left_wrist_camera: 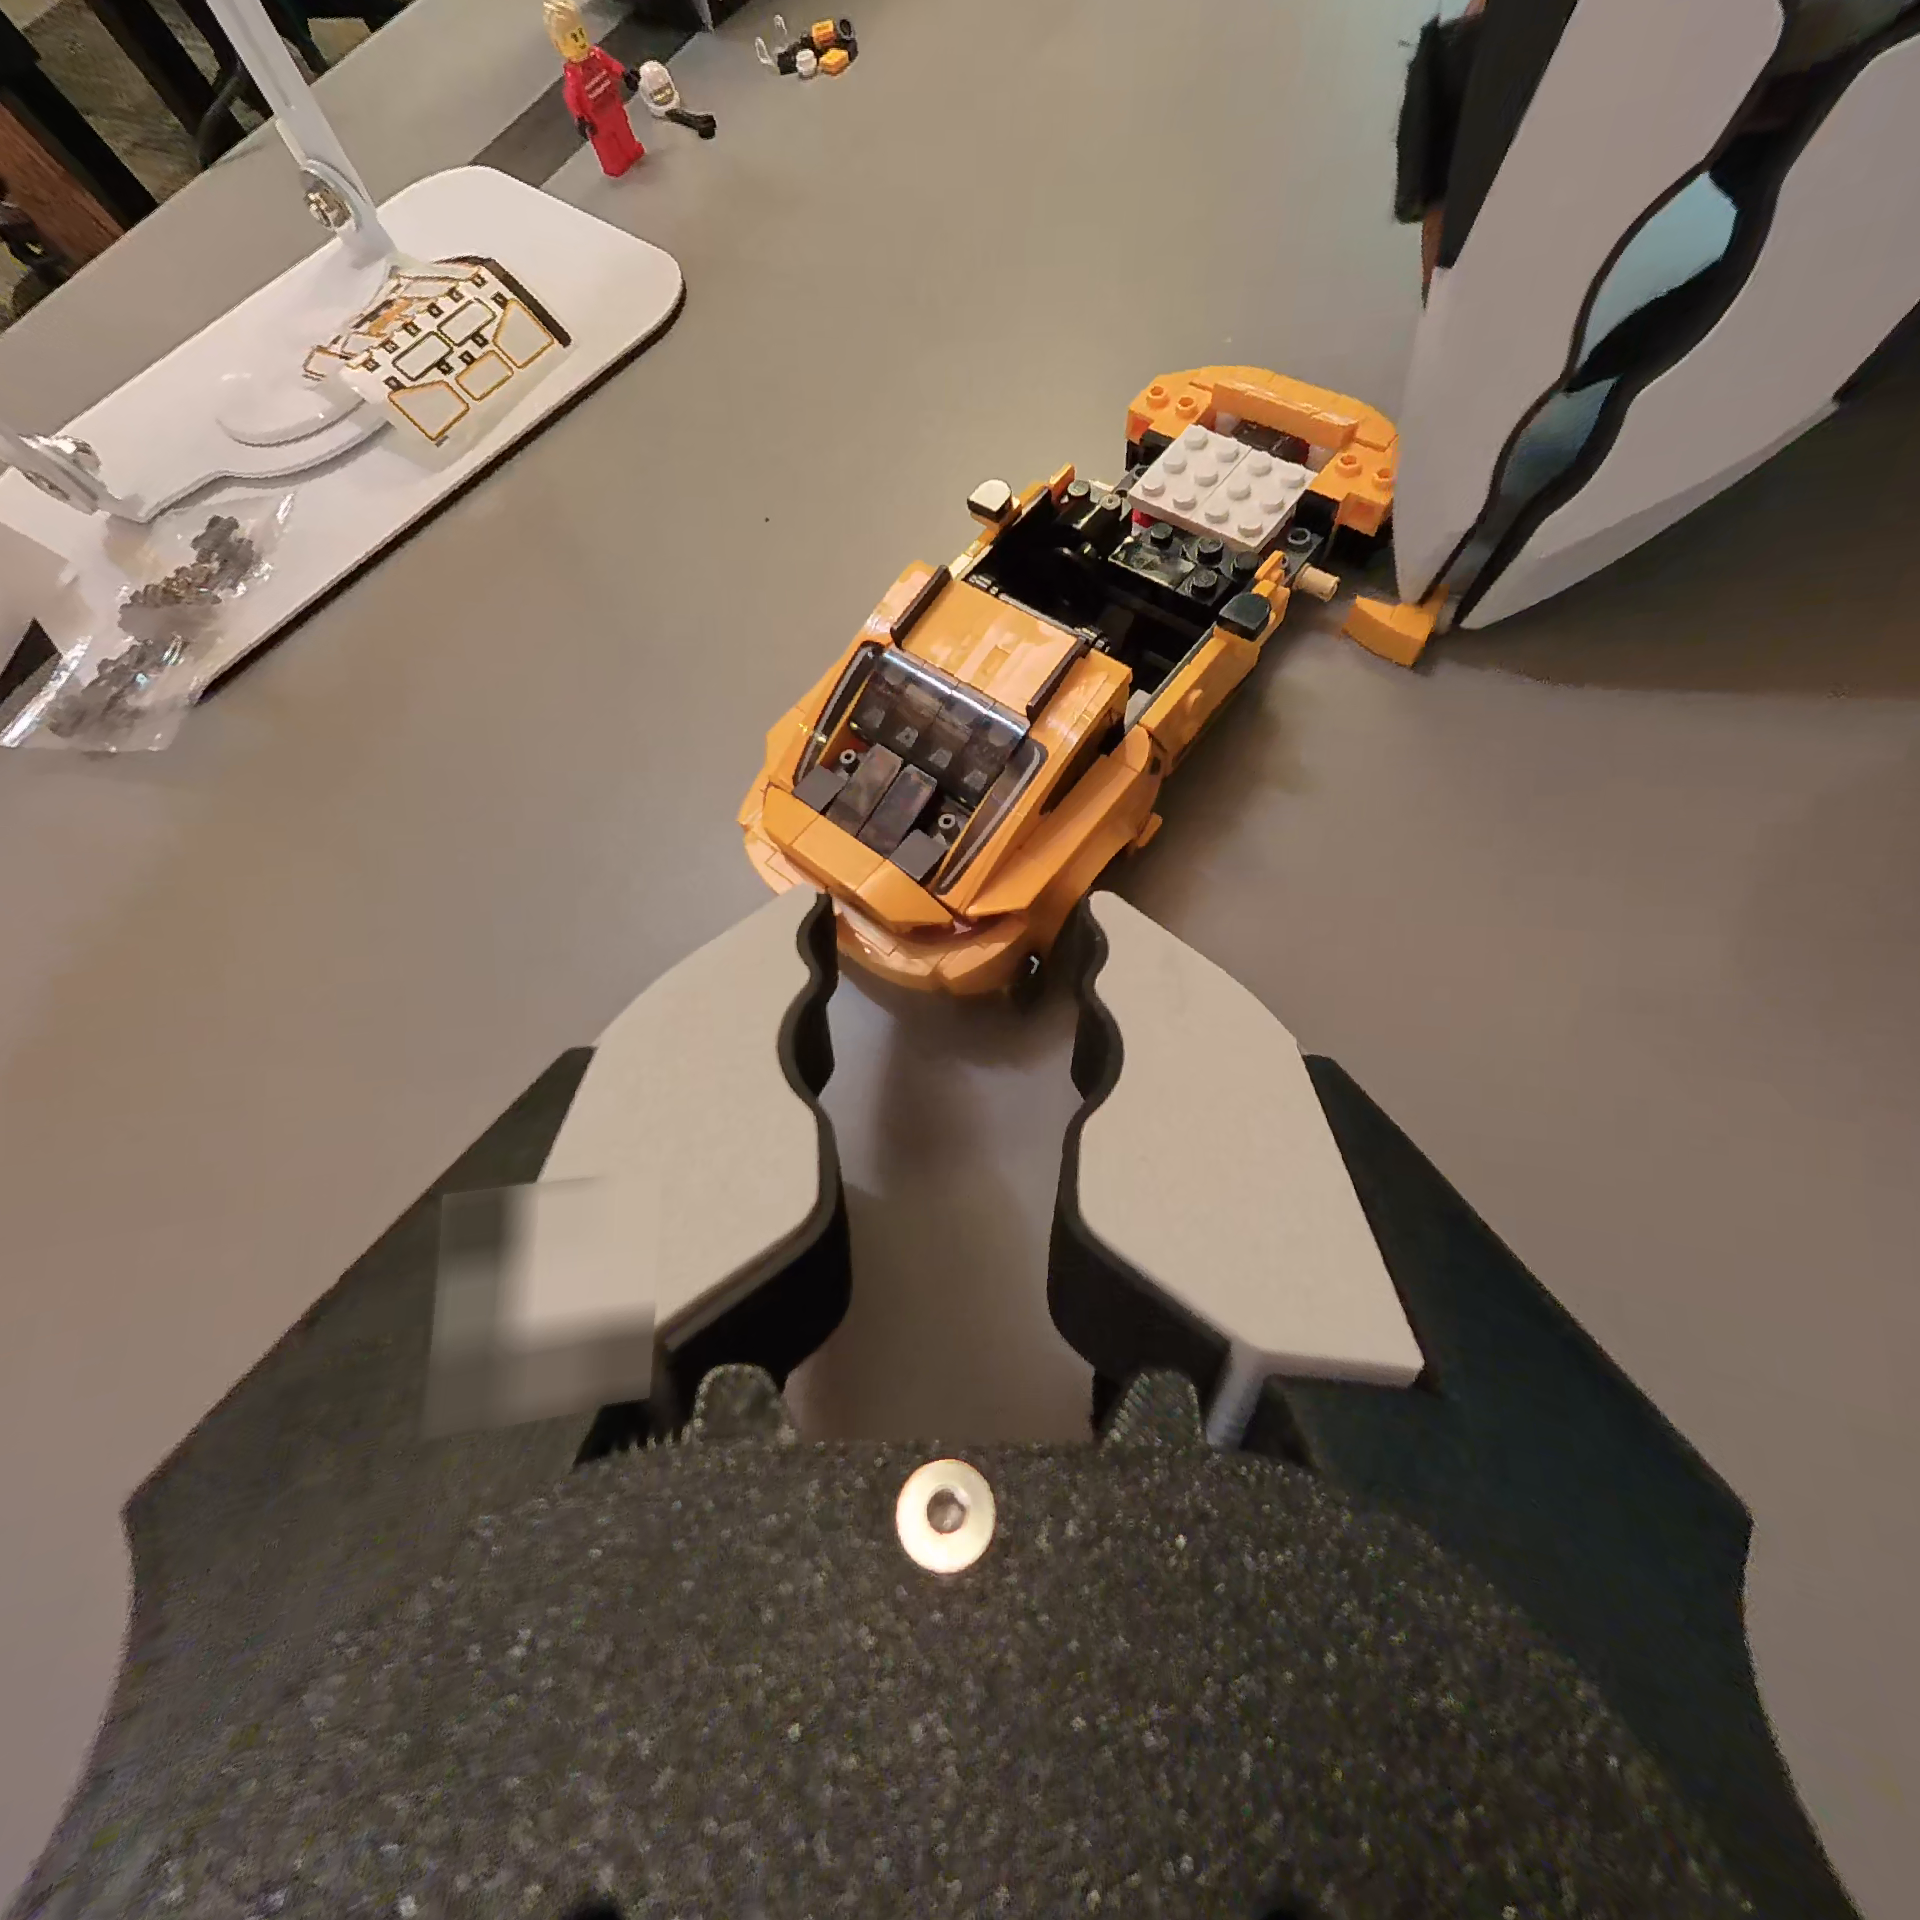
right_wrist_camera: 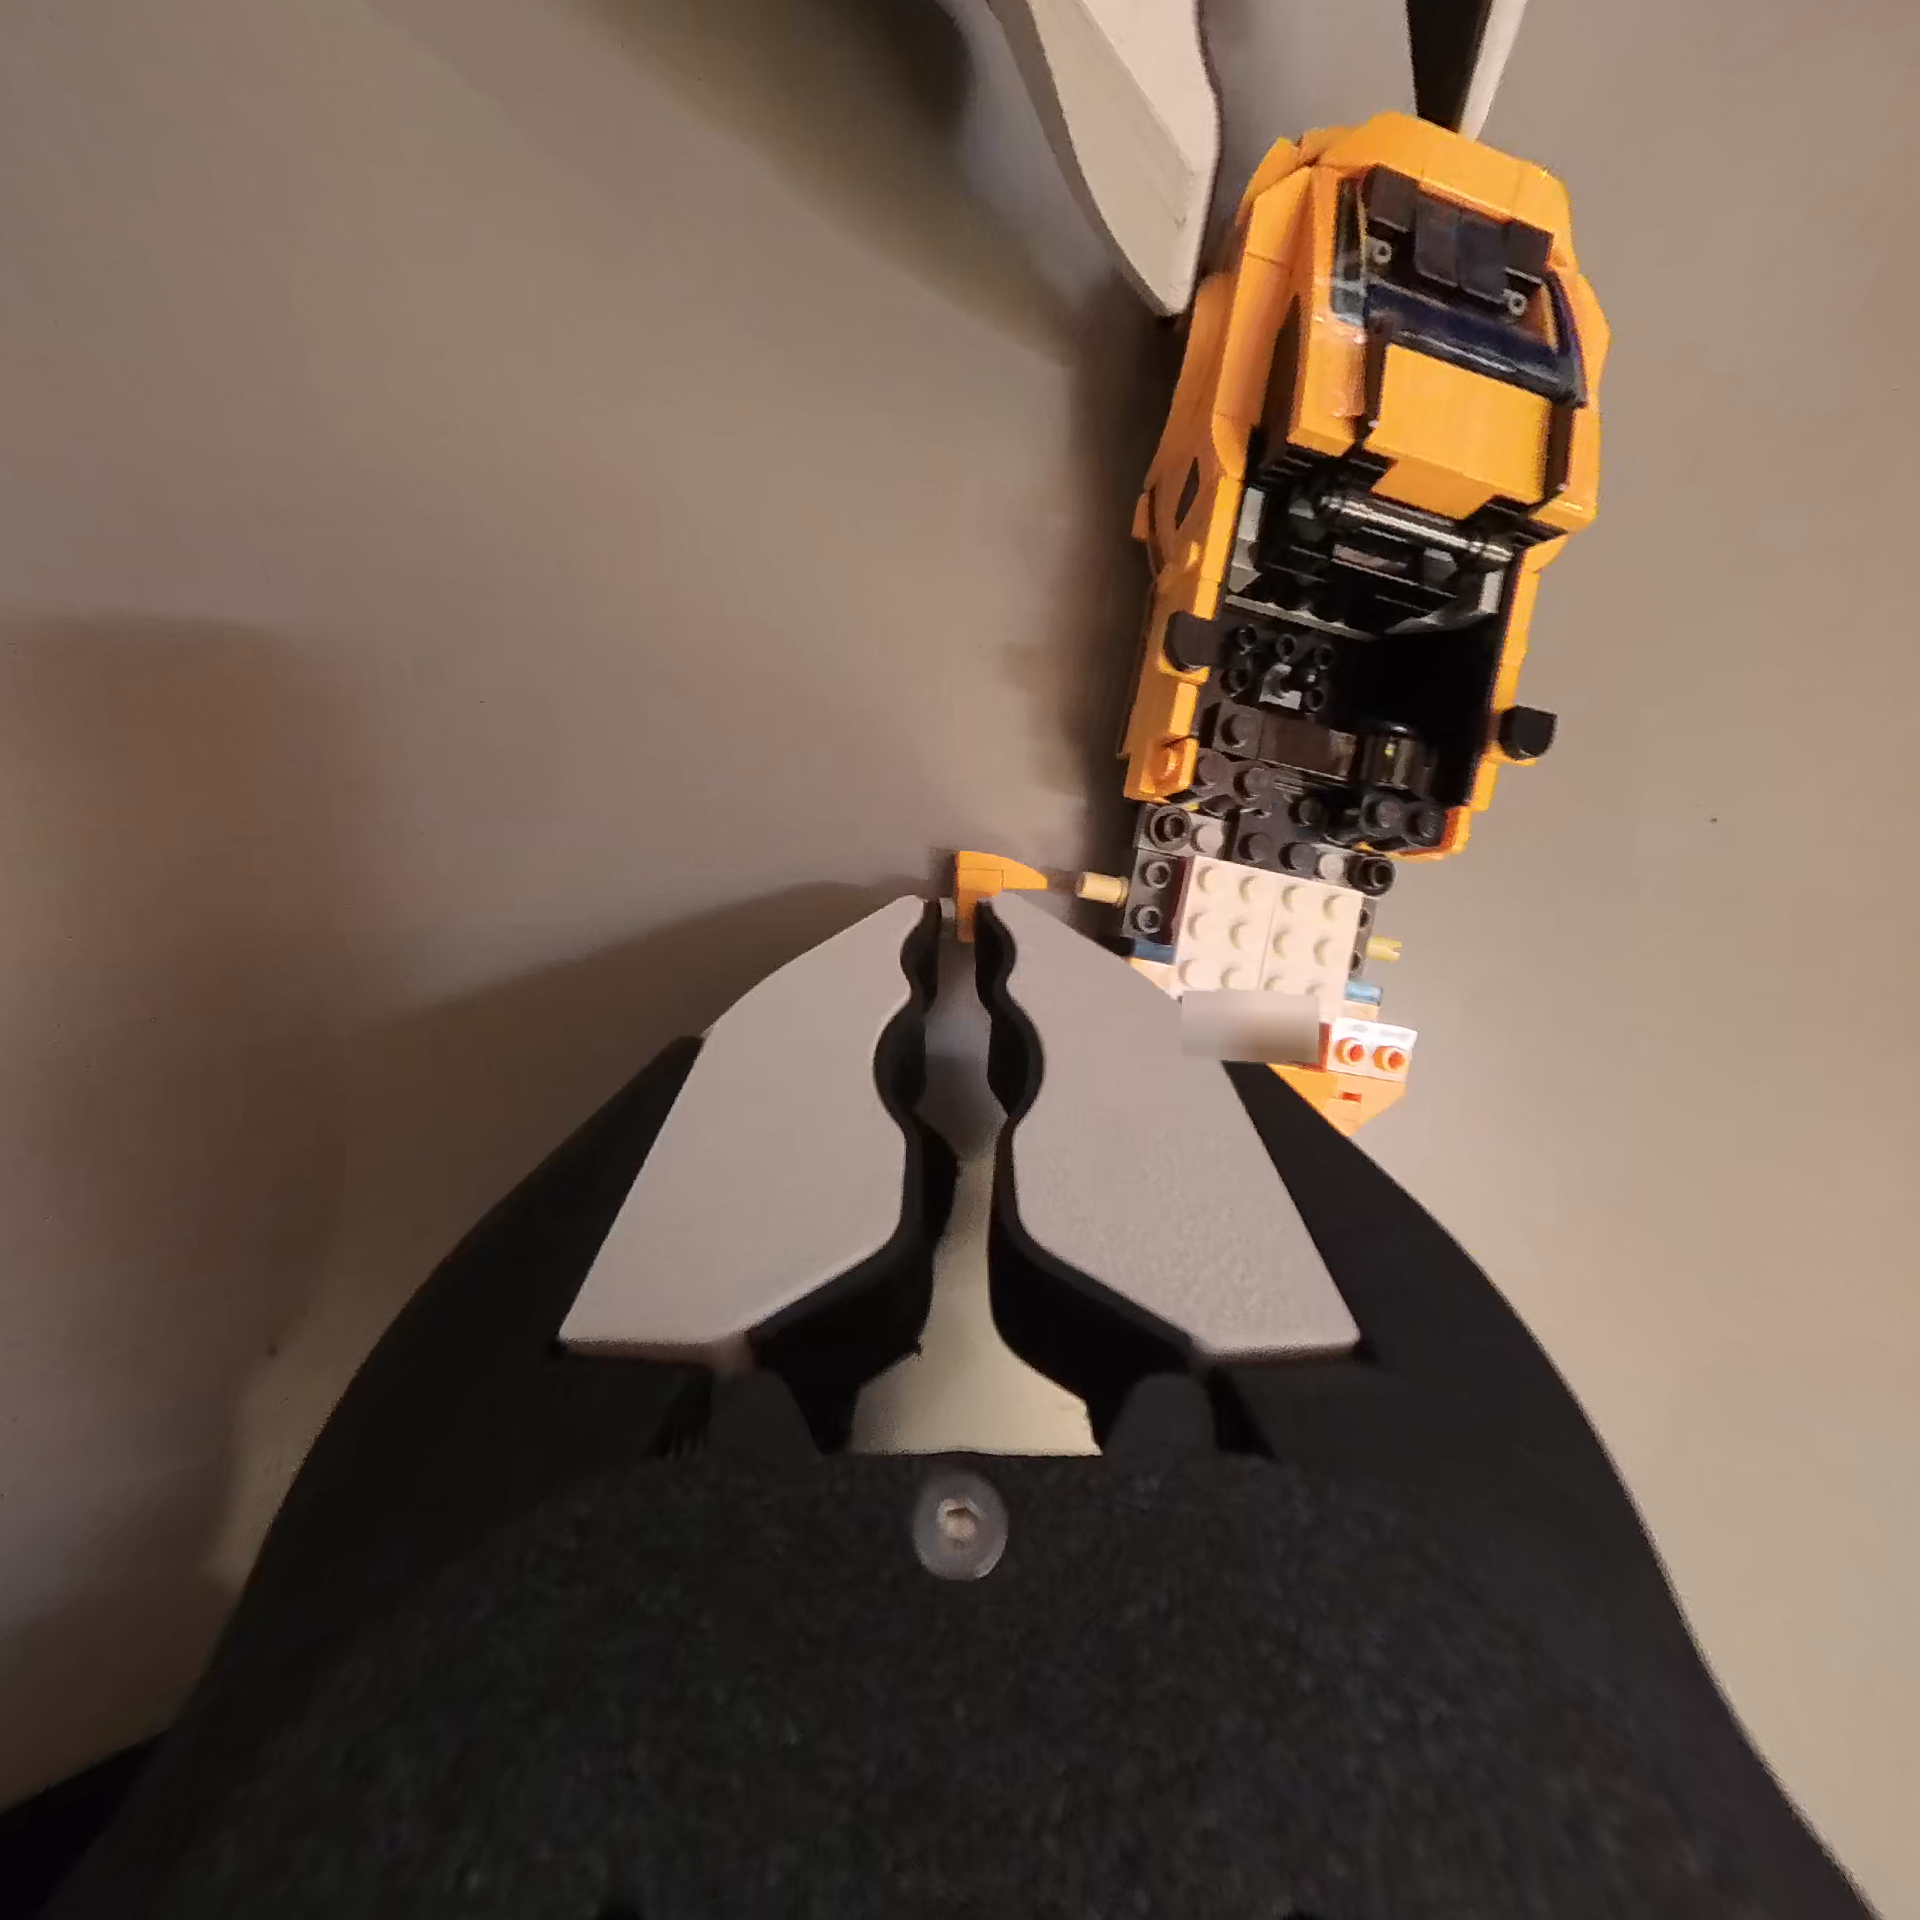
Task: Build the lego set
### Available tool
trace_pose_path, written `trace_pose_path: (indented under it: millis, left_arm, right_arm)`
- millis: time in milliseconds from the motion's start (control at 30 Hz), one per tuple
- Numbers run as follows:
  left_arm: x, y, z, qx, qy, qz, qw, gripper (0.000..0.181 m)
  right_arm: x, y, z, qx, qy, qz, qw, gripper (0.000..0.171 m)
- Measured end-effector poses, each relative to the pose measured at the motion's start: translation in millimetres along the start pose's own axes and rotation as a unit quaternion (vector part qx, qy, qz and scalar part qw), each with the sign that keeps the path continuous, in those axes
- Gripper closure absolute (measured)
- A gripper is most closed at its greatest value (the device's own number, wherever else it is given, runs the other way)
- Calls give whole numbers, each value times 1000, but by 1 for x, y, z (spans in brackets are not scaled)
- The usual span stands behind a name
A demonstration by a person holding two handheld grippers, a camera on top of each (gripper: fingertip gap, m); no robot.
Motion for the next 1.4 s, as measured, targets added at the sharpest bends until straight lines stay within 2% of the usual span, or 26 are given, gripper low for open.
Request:
trace_pose_path:
  millis: [333, 567, 667, 733, 800, 933, 1400]
  left_arm:
    - [10, 5, 21, -44, 21, 19, 999, 143]
    - [11, 8, 25, -50, 29, 13, 998, 147]
    - [10, 10, 25, -45, 29, 6, 999, 150]
    - [9, 12, 23, -34, 29, -2, 999, 153]
    - [7, 13, 19, -21, 23, -9, 999, 159]
    - [7, 8, 11, -3, 7, -4, 1000, 160]
    - [8, 2, 11, -17, -5, 4, 1000, 158]
  right_arm:
    - [-18, 28, -10, 2, 19, -89, 996, 165]
    - [-17, 47, -77, 31, -34, -158, 986, 165]
    - [-1, 39, -109, 62, -52, -135, 988, 165]
    - [6, 29, -116, 53, -65, -127, 988, 165]
    - [10, 19, -112, 32, -70, -126, 989, 165]
    - [12, 12, -93, -8, -53, -113, 992, 165]
    - [-6, 17, -10, -117, 12, -122, 986, 165]
Point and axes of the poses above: each gripper's, where its closed fingertips meet, y back along the fingers, x out of its underside, z = x × y across the jaws, the point moved 3 cm from there along y, back along the fingers, and after that the axes turned 7 degrees about -y, right-handed, at the moved point
